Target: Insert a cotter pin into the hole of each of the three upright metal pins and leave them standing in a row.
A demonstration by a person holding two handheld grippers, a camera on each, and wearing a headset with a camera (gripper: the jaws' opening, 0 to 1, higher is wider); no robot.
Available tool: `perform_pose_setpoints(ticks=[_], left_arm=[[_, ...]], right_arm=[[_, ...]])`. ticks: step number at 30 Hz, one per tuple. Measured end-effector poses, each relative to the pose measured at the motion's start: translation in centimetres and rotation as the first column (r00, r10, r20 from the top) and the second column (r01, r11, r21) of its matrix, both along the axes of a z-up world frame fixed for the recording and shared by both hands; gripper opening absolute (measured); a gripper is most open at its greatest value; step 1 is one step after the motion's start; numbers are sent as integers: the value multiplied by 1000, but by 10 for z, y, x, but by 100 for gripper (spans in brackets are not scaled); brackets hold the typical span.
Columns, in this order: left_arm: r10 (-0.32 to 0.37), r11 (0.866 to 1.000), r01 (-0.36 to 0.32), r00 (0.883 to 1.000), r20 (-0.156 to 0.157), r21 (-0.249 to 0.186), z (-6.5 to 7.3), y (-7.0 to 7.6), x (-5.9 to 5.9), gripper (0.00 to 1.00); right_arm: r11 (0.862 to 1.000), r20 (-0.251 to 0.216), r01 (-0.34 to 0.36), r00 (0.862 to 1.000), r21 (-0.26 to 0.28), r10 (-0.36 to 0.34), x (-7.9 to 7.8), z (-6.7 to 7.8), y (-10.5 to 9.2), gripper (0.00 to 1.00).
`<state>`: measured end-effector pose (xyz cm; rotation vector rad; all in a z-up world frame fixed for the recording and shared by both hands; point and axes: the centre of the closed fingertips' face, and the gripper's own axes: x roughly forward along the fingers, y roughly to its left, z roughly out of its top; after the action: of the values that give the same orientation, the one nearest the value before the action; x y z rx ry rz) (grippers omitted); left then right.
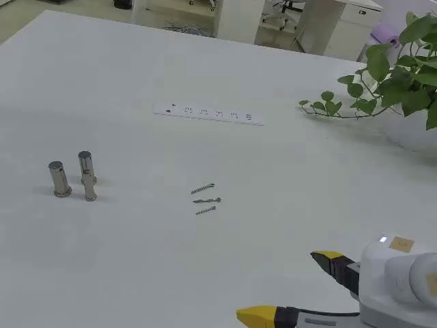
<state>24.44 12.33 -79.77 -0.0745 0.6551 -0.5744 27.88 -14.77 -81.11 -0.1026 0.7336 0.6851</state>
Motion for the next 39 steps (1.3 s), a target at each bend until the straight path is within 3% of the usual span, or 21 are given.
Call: perform_pose_setpoints(ticks=[11,31,39], left_arm=[[-10,1000,11,1000,-18,5,-3,4,-7,97],[3,1000,-3,1000,-13,11,-1,22,-13,95],[-24,1000,24,1000,-17,-4,0,19,-14,93]], right_arm=[[1000,-11,-13,1000,-7,13,-2,-5,7,100],[998,-20,-51,999,-26,51,-3,-7,23,100],[996,-32,-78,997,-31,77,-9,-10,29,100]])
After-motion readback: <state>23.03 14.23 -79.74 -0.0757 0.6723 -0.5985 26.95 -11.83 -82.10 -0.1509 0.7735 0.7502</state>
